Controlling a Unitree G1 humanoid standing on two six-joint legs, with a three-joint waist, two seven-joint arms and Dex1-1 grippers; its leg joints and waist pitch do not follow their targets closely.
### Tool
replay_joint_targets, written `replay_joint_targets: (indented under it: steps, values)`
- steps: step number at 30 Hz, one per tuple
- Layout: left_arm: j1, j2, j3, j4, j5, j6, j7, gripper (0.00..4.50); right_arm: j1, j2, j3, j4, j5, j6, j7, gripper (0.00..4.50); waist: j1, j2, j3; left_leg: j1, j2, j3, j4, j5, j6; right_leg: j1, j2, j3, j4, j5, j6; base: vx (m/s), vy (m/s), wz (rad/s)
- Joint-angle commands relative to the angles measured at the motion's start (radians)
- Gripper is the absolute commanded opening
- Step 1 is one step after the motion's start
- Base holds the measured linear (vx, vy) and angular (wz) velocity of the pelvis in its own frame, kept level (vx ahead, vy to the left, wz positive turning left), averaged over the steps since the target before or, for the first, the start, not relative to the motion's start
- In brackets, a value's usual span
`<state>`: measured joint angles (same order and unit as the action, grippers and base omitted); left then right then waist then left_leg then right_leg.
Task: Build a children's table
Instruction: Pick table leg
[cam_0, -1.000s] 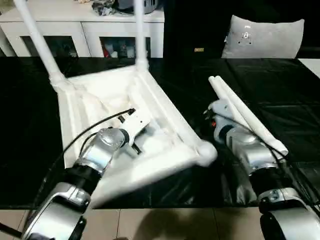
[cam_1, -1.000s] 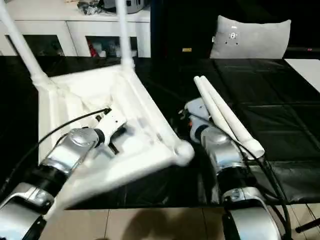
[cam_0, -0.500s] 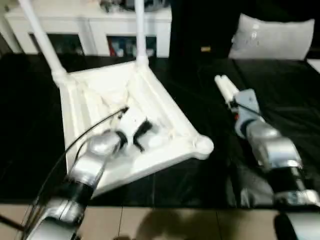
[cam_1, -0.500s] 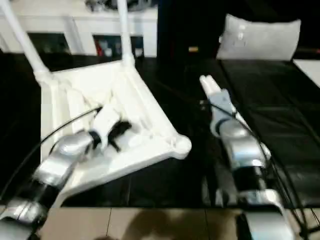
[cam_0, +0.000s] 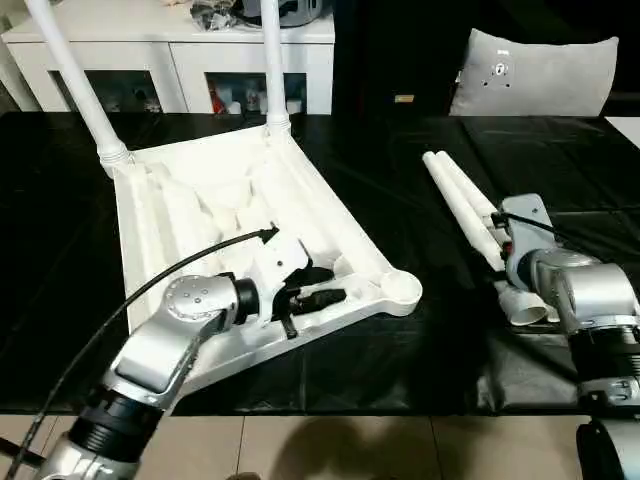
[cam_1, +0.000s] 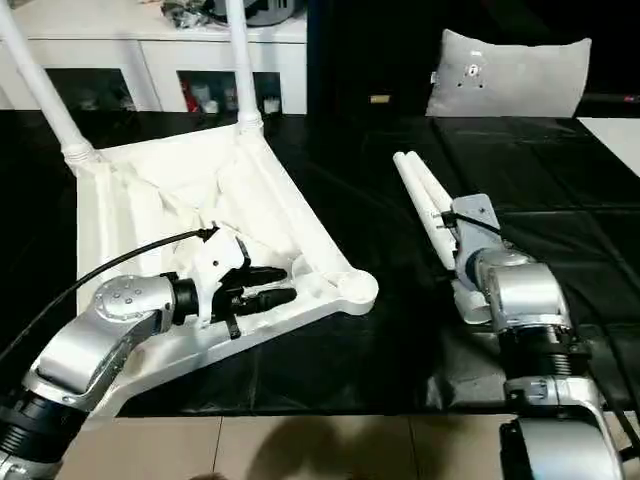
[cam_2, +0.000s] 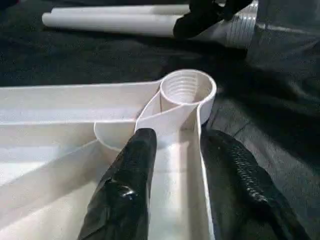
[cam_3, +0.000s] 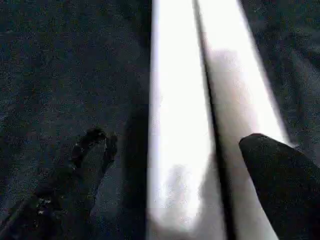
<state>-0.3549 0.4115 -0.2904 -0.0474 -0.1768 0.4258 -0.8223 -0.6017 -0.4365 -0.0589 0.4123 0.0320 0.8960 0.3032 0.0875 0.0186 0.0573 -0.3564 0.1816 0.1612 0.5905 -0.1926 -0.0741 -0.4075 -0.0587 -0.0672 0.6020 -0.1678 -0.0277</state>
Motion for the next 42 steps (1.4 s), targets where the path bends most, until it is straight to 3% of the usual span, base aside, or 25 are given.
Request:
replay_joint_targets:
  steps: [1, 7, 9, 12, 14, 17, 19, 21, 29, 37, 40, 41, 42]
  values:
    - [0.008, 0.014, -0.008, -0.032, 0.016, 0.021, 0.002, 2.05, -0.012, 0.006, -0.007, -0.01, 0.04, 0.05, 0.031, 4.5, 0.002, -0.002, -0.067, 0.003, 0.032, -0.004, -0.062, -0.159, 0.004, 0.06, -0.07, 0.047, -0.071, -0.249, -0.163, 0.0, 0.0, 0.0]
    - [0.013, 0.021, -0.009, -0.054, 0.016, 0.045, 0.003, 2.53, -0.01, 0.011, -0.013, -0.018, 0.074, 0.098, 0.069, 4.12, 0.006, -0.002, -0.067, 0.002, 0.032, -0.005, -0.062, -0.158, -0.001, 0.06, -0.071, 0.046, -0.071, -0.265, -0.16, 0.0, 0.0, 0.0]
    - [0.018, 0.027, -0.011, -0.072, 0.016, 0.066, 0.003, 2.81, -0.01, 0.021, -0.016, -0.023, 0.113, 0.15, 0.121, 3.74, 0.006, -0.007, -0.067, 0.001, 0.033, -0.005, -0.062, -0.152, 0.003, 0.061, -0.071, 0.047, -0.071, -0.256, -0.16, 0.0, 0.0, 0.0]
    - [0.018, 0.029, -0.013, -0.077, 0.018, 0.07, 0.004, 2.89, -0.011, 0.025, -0.014, -0.02, 0.122, 0.163, 0.137, 3.73, 0.006, -0.005, -0.067, 0.0, 0.032, -0.005, -0.062, -0.146, 0.005, 0.061, -0.072, 0.046, -0.071, -0.264, -0.159, 0.0, 0.0, 0.0]
    - [0.016, 0.031, -0.013, -0.084, 0.018, 0.074, 0.009, 3.23, -0.02, 0.042, -0.007, 0.008, 0.135, 0.173, 0.154, 3.28, 0.005, -0.008, -0.066, 0.0, 0.032, -0.004, -0.061, -0.15, 0.005, 0.061, -0.072, 0.046, -0.072, -0.282, -0.156, 0.0, 0.0, 0.0]
    - [0.015, 0.03, -0.013, -0.09, 0.019, 0.081, 0.012, 3.3, -0.029, 0.055, -0.005, 0.037, 0.147, 0.173, 0.157, 3.22, 0.006, -0.006, -0.065, 0.003, 0.032, -0.004, -0.062, -0.161, 0.0, 0.057, -0.074, 0.046, -0.075, -0.312, -0.153, 0.0, 0.0, 0.0]
    - [0.017, 0.028, -0.015, -0.095, 0.02, 0.085, 0.013, 3.3, -0.034, 0.058, 0.0, 0.065, 0.142, 0.161, 0.154, 2.84, 0.006, -0.005, -0.064, 0.005, 0.034, -0.005, -0.064, -0.167, -0.007, 0.056, -0.073, 0.046, -0.074, -0.307, -0.157, 0.0, 0.0, 0.0]
    - [0.019, 0.027, -0.019, -0.097, 0.023, 0.089, 0.015, 3.3, -0.037, 0.062, 0.002, 0.086, 0.136, 0.154, 0.153, 2.8, 0.005, -0.004, -0.064, 0.007, 0.034, -0.006, -0.065, -0.183, -0.014, 0.057, -0.073, 0.046, -0.076, -0.316, -0.153, 0.0, 0.0, 0.0]
    - [0.021, 0.022, -0.016, -0.102, 0.023, 0.106, 0.029, 3.3, -0.037, 0.069, -0.008, 0.106, 0.141, 0.153, 0.15, 2.05, 0.005, -0.01, -0.065, 0.006, 0.033, -0.006, -0.065, -0.18, -0.013, 0.058, -0.074, 0.046, -0.076, -0.332, -0.142, 0.0, 0.0, 0.0]
    - [0.012, 0.011, -0.009, -0.074, 0.041, 0.092, 0.053, 3.3, -0.014, 0.097, -0.055, 0.06, 0.137, 0.082, 0.077, 1.89, 0.003, -0.009, -0.063, 0.009, 0.032, -0.007, -0.067, -0.213, -0.022, 0.054, -0.074, 0.045, -0.084, -0.386, -0.118, 0.0, 0.0, 0.0]
    - [0.004, -0.002, 0.003, -0.064, 0.04, 0.08, 0.072, 3.3, 0.006, 0.101, -0.061, 0.017, 0.134, 0.023, 0.068, 1.89, 0.005, -0.008, -0.066, 0.008, 0.032, -0.007, -0.066, -0.2, -0.021, 0.054, -0.074, 0.045, -0.084, -0.368, -0.112, 0.0, 0.0, 0.0]
    - [-0.009, -0.023, 0.021, -0.046, 0.04, 0.059, 0.101, 3.3, 0.032, 0.114, -0.08, -0.038, 0.148, -0.096, 0.083, 1.89, 0.005, -0.009, -0.067, 0.006, 0.032, -0.006, -0.067, -0.195, -0.018, 0.055, -0.073, 0.045, -0.082, -0.35, -0.115, 0.0, 0.0, 0.0]
    - [-0.01, -0.024, 0.021, -0.045, 0.041, 0.058, 0.102, 3.3, 0.033, 0.114, -0.081, -0.038, 0.148, -0.096, 0.083, 1.89, 0.005, -0.01, -0.067, 0.005, 0.031, -0.005, -0.065, -0.194, -0.016, 0.056, -0.074, 0.045, -0.083, -0.34, -0.114, 0.0, 0.0, 0.0]
